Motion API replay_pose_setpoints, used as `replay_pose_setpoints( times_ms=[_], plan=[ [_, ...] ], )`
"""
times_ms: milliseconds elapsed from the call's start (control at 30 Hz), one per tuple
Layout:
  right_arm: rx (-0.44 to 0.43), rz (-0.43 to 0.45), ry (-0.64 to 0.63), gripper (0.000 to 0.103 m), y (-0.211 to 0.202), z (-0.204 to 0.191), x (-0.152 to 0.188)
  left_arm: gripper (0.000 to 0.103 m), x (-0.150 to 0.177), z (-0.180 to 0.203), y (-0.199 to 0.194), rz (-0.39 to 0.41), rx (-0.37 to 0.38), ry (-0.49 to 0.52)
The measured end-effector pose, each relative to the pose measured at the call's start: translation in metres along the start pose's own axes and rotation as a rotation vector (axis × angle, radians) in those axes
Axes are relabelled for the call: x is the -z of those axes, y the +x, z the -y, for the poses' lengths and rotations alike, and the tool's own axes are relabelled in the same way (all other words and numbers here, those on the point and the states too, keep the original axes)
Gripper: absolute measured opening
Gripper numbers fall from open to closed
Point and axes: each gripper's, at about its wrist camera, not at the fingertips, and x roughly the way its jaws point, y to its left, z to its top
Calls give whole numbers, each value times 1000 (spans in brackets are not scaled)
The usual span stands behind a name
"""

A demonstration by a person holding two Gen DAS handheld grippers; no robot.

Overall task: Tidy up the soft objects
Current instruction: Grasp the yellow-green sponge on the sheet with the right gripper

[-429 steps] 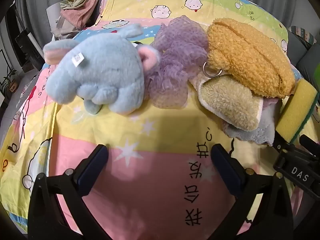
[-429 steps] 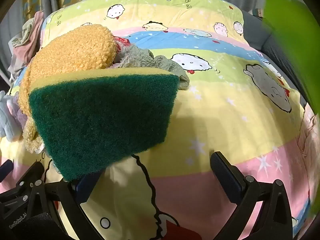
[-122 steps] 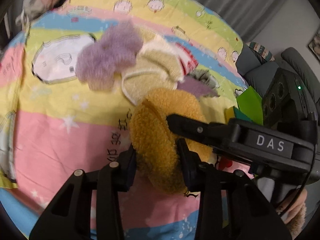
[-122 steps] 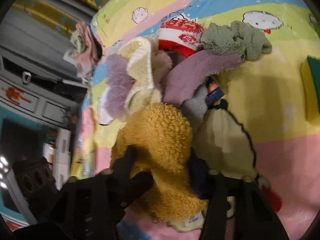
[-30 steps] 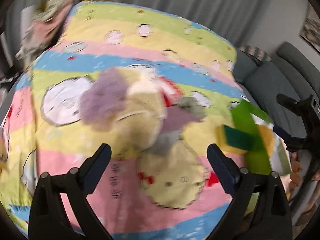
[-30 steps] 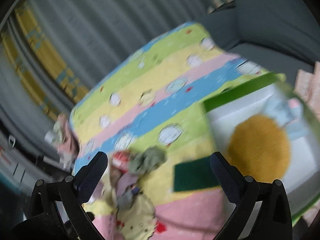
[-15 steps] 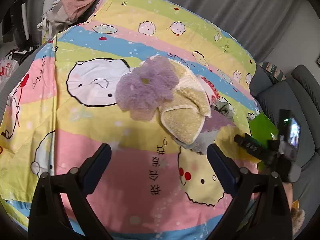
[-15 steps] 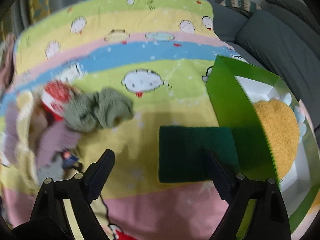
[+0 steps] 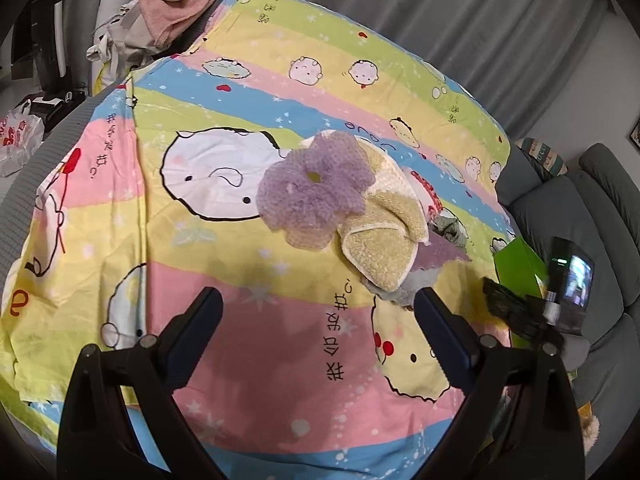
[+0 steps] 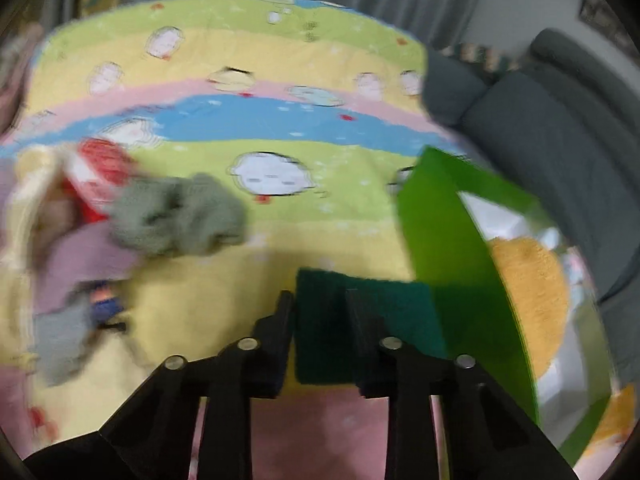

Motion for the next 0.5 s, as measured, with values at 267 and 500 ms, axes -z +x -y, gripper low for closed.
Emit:
replay_pose_setpoints(
  times_ms=[267, 500],
  plan=[
    [-339, -53, 55, 2, -28, -3, -1, 96, -2, -11, -9, 12, 6, -37],
    [-449, -302, 170, 80, -19, 36, -21, 96, -3, -12, -12, -3, 52, -53]
  ],
)
